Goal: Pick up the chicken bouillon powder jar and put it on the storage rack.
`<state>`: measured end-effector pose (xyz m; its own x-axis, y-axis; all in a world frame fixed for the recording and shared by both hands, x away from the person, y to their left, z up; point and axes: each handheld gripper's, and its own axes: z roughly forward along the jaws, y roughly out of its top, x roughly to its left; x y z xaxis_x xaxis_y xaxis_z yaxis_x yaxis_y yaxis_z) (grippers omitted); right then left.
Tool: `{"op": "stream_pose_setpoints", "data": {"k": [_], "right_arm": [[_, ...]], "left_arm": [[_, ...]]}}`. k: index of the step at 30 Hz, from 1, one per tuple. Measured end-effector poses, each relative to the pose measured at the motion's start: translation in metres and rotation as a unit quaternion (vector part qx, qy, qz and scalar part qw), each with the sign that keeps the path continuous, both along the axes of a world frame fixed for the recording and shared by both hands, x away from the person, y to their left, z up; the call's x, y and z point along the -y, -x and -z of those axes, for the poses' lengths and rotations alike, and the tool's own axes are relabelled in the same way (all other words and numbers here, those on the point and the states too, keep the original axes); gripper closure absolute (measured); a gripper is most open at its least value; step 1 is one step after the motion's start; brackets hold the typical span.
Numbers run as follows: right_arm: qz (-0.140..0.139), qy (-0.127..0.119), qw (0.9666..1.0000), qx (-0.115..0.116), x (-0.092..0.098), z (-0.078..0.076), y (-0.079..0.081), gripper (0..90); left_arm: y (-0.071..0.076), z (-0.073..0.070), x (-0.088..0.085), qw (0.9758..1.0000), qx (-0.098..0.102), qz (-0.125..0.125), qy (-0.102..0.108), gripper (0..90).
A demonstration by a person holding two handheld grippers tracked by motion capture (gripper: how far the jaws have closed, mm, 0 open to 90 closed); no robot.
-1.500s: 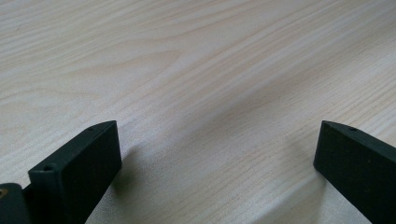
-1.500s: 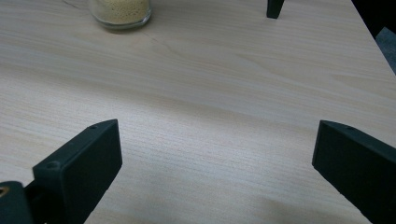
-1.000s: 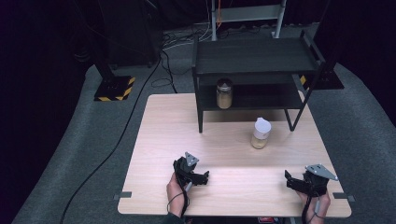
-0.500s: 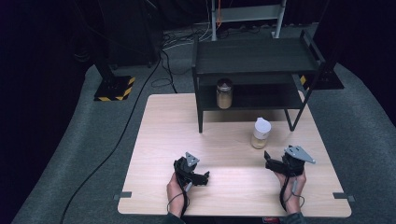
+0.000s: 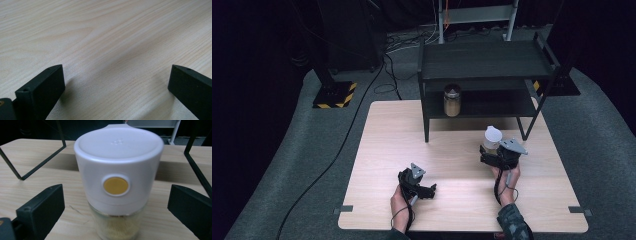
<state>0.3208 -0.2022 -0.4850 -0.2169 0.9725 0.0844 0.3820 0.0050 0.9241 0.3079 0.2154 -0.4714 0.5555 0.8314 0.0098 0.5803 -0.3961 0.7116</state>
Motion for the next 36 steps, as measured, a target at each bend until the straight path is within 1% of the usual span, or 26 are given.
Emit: {"op": "stream_pose_setpoints", "data": {"k": [3, 4, 8, 11, 13, 14, 16, 17, 18, 19, 20, 23, 28, 36], "right_arm": [[0.004, 0.000, 1.0000, 0.002, -0.003, 0.002, -0.003, 0.0], [0.010, 0.001, 0.9999, 0.004, -0.007, 0.002, -0.005, 0.0], [0.019, -0.003, 0.9997, 0.012, -0.010, 0.003, -0.009, 0.9], [0.019, -0.006, 0.9998, 0.010, -0.011, 0.002, -0.012, 1.3], [0.019, -0.007, 0.9998, 0.002, -0.013, 0.003, -0.017, 2.2], [0.024, -0.002, 0.9997, 0.004, -0.016, 0.004, -0.018, 3.4], [0.023, -0.005, 0.9997, 0.006, -0.016, 0.005, -0.018, 5.0], [0.035, -0.006, 0.9993, 0.011, -0.020, 0.009, -0.017, 23.0], [0.032, -0.013, 0.9993, 0.014, -0.018, 0.011, -0.016, 26.9], [0.034, -0.014, 0.9992, 0.014, -0.018, 0.011, -0.016, 27.9], [0.038, -0.006, 0.9991, 0.018, -0.020, 0.012, -0.016, 28.6], [0.033, 0.001, 0.9992, 0.021, -0.020, 0.012, -0.015, 29.0], [0.025, 0.000, 0.9995, 0.018, -0.016, 0.011, -0.014, 29.2], [0.024, -0.011, 0.9996, 0.014, -0.011, 0.009, -0.009, 29.3]], "left_arm": [[0.000, 0.000, 0.000, 1.0000, 0.000, 0.000, 0.000, 0.1], [0.000, 0.000, 0.000, 1.0000, 0.000, 0.000, 0.000, 0.1], [0.000, 0.000, 0.000, 1.0000, 0.000, 0.000, 0.000, 0.1], [0.000, 0.000, 0.000, 1.0000, 0.000, 0.000, 0.000, 0.1], [0.000, 0.000, 0.000, 1.0000, 0.000, 0.000, 0.000, 0.1], [0.000, 0.000, 0.000, 1.0000, 0.000, 0.000, 0.000, 0.1], [0.000, 0.000, 0.000, 1.0000, 0.000, 0.001, 0.000, 0.1], [0.000, 0.000, 0.000, 1.0000, 0.000, 0.001, 0.000, 0.1], [0.000, 0.000, 0.000, 1.0000, 0.000, 0.001, 0.000, 0.1], [0.000, 0.000, 0.000, 1.0000, 0.000, 0.001, 0.000, 0.1], [0.000, 0.000, 0.000, 1.0000, 0.000, 0.001, 0.000, 0.1], [0.000, 0.000, 0.000, 1.0000, 0.000, 0.001, 0.000, 0.1], [0.000, 0.000, 0.000, 1.0000, 0.000, 0.001, 0.000, 0.1], [0.000, 0.000, 0.000, 1.0000, 0.000, 0.001, 0.000, 0.1]]}}
